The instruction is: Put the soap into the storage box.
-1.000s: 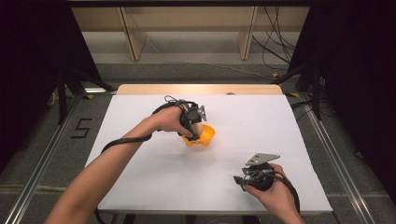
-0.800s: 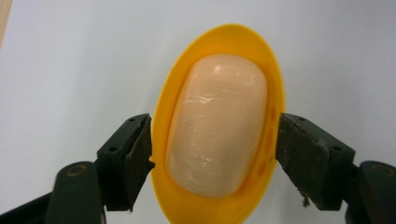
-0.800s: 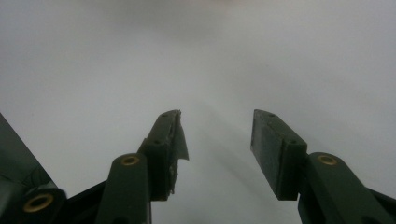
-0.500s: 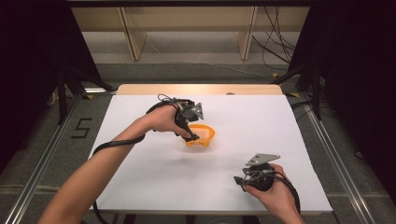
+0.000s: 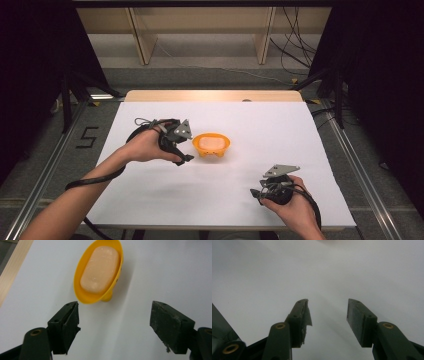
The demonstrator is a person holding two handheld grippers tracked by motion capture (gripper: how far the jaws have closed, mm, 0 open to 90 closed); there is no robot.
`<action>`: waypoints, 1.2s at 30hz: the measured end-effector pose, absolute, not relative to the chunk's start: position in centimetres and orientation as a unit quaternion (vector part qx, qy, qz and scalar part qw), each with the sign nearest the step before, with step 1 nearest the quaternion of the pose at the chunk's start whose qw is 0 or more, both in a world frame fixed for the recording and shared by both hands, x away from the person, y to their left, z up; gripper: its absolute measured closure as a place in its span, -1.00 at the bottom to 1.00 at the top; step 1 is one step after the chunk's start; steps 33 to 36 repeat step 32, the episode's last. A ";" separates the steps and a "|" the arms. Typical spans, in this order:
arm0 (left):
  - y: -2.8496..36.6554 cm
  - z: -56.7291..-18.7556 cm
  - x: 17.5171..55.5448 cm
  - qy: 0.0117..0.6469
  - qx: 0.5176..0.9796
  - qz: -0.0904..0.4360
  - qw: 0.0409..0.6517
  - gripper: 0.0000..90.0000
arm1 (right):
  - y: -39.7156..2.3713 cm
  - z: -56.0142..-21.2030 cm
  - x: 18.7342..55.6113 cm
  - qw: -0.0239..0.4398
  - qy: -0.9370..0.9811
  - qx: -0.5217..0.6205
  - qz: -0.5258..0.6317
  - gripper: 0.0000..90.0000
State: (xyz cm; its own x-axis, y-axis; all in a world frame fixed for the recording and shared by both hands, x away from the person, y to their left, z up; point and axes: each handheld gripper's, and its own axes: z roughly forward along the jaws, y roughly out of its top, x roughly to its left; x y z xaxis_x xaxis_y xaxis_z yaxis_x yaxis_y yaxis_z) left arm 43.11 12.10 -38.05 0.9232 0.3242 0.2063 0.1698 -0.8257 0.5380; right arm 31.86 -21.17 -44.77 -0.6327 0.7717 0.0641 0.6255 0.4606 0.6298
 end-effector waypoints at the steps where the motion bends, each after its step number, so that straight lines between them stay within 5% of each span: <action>1: 12.4 -38.3 42.8 0.139 0.941 0.152 0.270 -0.47 | -21.1 -44.8 31.8 0.112 0.846 0.417 0.314 0.15; 21: 20.1 -45.0 35.0 0.268 0.894 0.165 0.318 -0.43 | -21.1 -44.8 31.8 0.108 0.843 0.423 0.314 0.15; 36: 22.6 -46.2 32.1 0.283 0.887 0.186 0.314 -0.42 | -21.4 -44.9 31.8 0.106 0.841 0.428 0.315 0.14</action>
